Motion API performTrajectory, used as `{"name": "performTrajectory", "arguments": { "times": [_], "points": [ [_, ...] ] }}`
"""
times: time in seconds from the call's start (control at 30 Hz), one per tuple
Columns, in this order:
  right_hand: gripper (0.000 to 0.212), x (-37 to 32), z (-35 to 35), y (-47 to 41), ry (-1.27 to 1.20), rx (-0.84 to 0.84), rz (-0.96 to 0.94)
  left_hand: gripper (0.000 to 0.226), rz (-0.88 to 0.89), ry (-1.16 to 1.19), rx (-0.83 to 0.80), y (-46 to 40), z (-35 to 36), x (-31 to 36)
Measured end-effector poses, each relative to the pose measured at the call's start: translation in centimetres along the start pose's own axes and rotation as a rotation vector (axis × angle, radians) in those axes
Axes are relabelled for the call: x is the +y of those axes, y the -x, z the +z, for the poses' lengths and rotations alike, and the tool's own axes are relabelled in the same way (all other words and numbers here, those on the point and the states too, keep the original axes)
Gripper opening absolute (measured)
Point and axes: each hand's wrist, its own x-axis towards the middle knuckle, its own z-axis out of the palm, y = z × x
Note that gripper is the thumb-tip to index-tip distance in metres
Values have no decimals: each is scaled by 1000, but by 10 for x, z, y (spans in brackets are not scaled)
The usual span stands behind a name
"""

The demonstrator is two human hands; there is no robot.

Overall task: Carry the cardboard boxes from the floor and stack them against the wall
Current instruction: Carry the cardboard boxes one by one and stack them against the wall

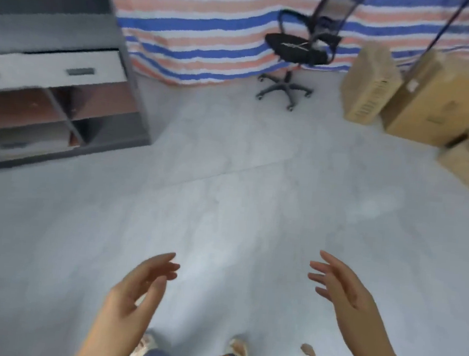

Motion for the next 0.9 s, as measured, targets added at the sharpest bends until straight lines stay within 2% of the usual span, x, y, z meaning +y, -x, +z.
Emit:
{"name": "performTrajectory", "arguments": {
  "times": [0.13, 0.37, 0.7, 0.9],
  "points": [
    [33, 11, -35, -22, -67, 154, 51, 38, 30, -57, -123, -42, 45, 28],
    [33, 18, -57, -86, -113, 280, 138, 40, 77, -113, -227, -149, 107, 57],
    [30, -29, -88, -283, -217, 510, 101, 41, 274, -117, -366, -382, 184, 148],
    [32, -45, -120, -370, -257, 591, 101, 38, 243, -124, -436, -488, 250, 179]
  ]
}}
